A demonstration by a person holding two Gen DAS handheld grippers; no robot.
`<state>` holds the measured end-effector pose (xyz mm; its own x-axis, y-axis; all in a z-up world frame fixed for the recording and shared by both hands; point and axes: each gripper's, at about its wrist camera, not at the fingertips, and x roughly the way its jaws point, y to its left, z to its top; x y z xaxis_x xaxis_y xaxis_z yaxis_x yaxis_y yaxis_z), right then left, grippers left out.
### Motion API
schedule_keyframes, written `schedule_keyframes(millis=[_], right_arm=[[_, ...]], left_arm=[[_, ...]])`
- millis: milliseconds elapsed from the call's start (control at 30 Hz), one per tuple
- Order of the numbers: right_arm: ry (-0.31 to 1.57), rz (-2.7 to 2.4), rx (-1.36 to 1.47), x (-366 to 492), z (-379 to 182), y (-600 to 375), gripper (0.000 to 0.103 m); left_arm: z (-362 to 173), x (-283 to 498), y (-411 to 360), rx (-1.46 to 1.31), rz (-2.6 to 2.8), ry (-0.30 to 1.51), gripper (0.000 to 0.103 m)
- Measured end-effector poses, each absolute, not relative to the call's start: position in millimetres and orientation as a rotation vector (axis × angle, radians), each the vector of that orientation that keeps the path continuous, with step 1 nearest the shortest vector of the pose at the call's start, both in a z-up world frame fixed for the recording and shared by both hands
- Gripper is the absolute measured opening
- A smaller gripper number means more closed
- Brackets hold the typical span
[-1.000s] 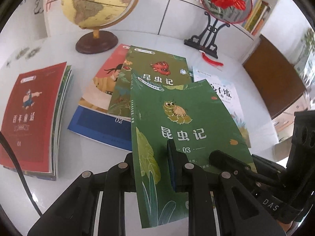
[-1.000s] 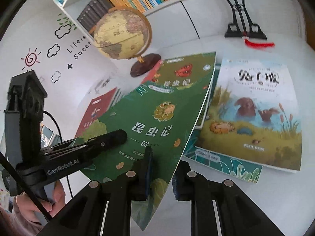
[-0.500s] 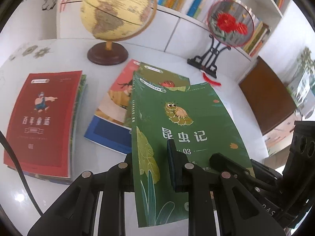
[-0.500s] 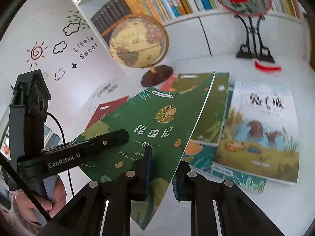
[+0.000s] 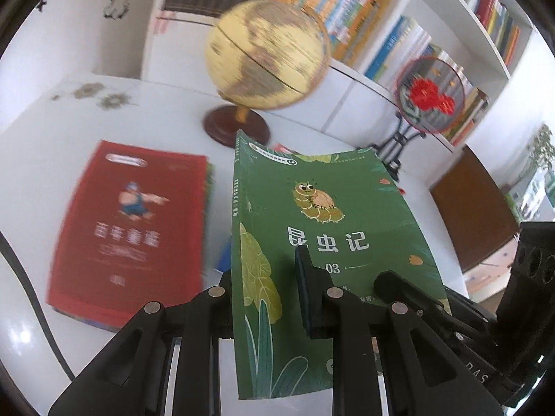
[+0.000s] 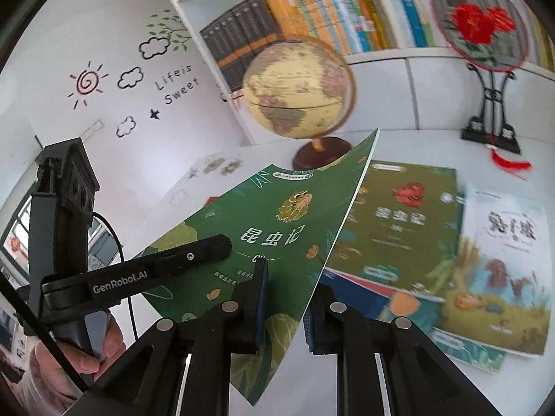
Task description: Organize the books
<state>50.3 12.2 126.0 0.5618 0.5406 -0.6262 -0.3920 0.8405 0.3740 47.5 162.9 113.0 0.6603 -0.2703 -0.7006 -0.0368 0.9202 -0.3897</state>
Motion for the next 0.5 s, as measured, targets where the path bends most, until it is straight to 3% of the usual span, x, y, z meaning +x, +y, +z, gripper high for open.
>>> schedule_keyframes(millis=[500], right_arm=[[0.806, 0.685, 0.124, 87, 118, 130, 0.017]], left_arm=[[106, 49, 274, -0.411, 0.033, 0.791, 0.019]])
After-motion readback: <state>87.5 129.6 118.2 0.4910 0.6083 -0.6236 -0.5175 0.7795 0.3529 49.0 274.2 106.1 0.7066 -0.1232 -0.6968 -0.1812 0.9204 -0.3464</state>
